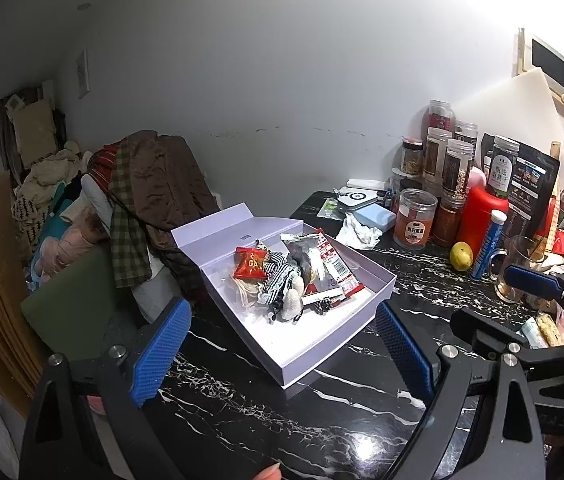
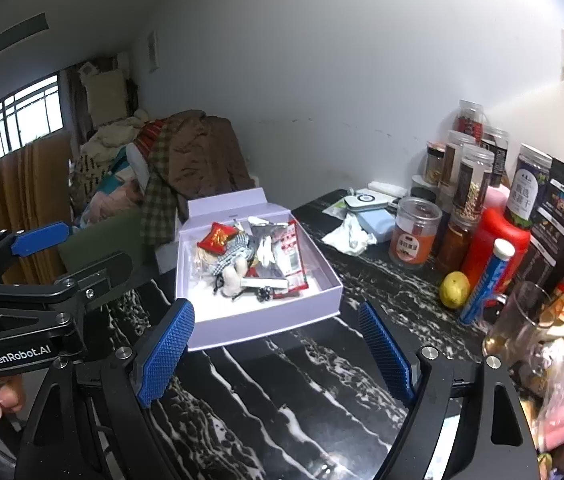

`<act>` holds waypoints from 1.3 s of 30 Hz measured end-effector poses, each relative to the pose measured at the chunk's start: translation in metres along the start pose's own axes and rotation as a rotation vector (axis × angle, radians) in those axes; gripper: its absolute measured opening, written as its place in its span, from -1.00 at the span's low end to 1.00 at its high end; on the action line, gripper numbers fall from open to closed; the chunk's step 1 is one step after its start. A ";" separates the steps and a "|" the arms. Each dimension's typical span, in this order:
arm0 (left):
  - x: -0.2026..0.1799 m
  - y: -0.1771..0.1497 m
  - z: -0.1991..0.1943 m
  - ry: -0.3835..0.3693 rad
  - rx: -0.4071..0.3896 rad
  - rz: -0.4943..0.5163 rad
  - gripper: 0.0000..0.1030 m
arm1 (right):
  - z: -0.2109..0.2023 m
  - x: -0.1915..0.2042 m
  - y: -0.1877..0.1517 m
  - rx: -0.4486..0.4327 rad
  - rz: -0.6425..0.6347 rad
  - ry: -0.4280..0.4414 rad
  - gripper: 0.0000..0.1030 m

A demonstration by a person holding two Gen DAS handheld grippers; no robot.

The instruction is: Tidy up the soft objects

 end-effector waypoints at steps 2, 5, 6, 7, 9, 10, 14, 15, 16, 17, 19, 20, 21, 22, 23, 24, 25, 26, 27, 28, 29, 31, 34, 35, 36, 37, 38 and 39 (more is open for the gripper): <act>-0.001 0.000 0.000 -0.004 0.001 -0.002 0.85 | 0.000 -0.001 0.000 0.000 0.002 -0.001 0.65; -0.002 0.000 0.001 -0.006 0.004 -0.004 0.85 | -0.001 -0.001 0.000 -0.001 0.003 -0.002 0.65; -0.002 0.000 0.002 -0.007 0.005 -0.004 0.85 | 0.000 -0.001 0.000 -0.001 0.002 -0.001 0.65; -0.002 0.000 0.002 -0.008 0.007 -0.004 0.85 | -0.001 -0.001 0.000 -0.001 0.001 -0.002 0.65; -0.002 0.000 0.003 -0.006 0.008 -0.005 0.85 | 0.000 -0.001 0.000 -0.001 0.001 -0.002 0.65; -0.002 0.000 0.003 -0.005 0.009 -0.006 0.85 | 0.000 -0.001 0.000 -0.001 0.002 -0.002 0.65; -0.001 0.000 0.006 -0.004 0.013 -0.007 0.85 | -0.001 -0.001 0.000 -0.001 0.002 -0.002 0.65; -0.001 0.000 0.005 -0.004 0.013 -0.006 0.85 | -0.001 -0.001 0.000 -0.001 0.002 -0.002 0.65; -0.001 0.000 0.005 -0.005 0.013 -0.006 0.85 | -0.001 -0.002 0.000 -0.001 0.002 -0.003 0.65; -0.001 0.000 0.006 -0.006 0.014 -0.007 0.85 | -0.001 -0.001 0.000 0.000 0.002 -0.004 0.65; -0.001 0.000 0.006 -0.005 0.014 -0.006 0.85 | 0.000 -0.002 0.001 0.000 0.002 -0.005 0.65; -0.002 0.000 0.006 -0.005 0.014 -0.006 0.85 | 0.000 -0.002 0.001 0.000 0.002 -0.005 0.66; -0.002 0.000 0.006 -0.005 0.014 -0.006 0.85 | 0.000 -0.002 0.001 0.000 0.002 -0.005 0.65; -0.002 0.000 0.006 -0.005 0.014 -0.006 0.85 | 0.000 -0.002 0.001 0.000 0.002 -0.006 0.65; -0.002 0.000 0.006 -0.005 0.014 -0.006 0.85 | 0.000 -0.002 0.001 0.000 0.002 -0.006 0.65; -0.002 0.000 0.006 -0.005 0.013 -0.006 0.85 | -0.001 -0.002 0.001 -0.001 0.002 -0.005 0.65; -0.002 0.000 0.006 -0.005 0.013 -0.006 0.85 | 0.000 -0.002 0.002 0.000 0.001 -0.005 0.65; -0.002 0.000 0.006 -0.005 0.013 -0.007 0.85 | 0.000 -0.002 0.001 0.000 0.001 -0.005 0.65; -0.002 0.000 0.006 -0.005 0.015 -0.007 0.85 | 0.000 -0.002 0.001 -0.001 0.001 -0.006 0.65; -0.002 0.000 0.006 -0.005 0.015 -0.006 0.85 | -0.001 -0.002 0.001 -0.001 0.001 -0.006 0.65; -0.002 0.000 0.006 -0.005 0.015 -0.006 0.85 | 0.000 -0.002 0.002 0.000 0.001 -0.006 0.65; -0.003 0.000 0.006 -0.005 0.016 -0.004 0.85 | 0.000 -0.002 0.002 0.000 0.000 -0.005 0.65; -0.003 0.000 0.006 -0.006 0.016 -0.006 0.85 | -0.001 -0.002 0.003 0.001 -0.001 -0.007 0.66; -0.003 -0.001 0.006 -0.008 0.016 -0.005 0.85 | -0.001 -0.002 0.003 0.001 -0.001 -0.006 0.65; -0.004 -0.001 0.007 -0.011 0.016 -0.003 0.85 | -0.001 -0.002 0.003 0.001 0.000 -0.006 0.65; -0.005 -0.002 0.007 -0.012 0.016 -0.003 0.85 | -0.001 -0.002 0.003 0.001 -0.001 -0.007 0.65; -0.006 -0.002 0.007 -0.013 0.016 -0.003 0.85 | -0.001 -0.002 0.003 0.000 -0.001 -0.007 0.65; -0.006 -0.002 0.007 -0.013 0.016 -0.002 0.85 | -0.001 -0.002 0.003 -0.001 -0.002 -0.006 0.65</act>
Point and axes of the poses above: each gripper's, at about its wrist camera, not at the fingertips, and z roughly the way its jaws point, x to its left, y to its top, the point moved 8 cm from there along z, roughly the way its jaws point, and after that the axes turned 13 degrees about z, right-handed, at the moved point
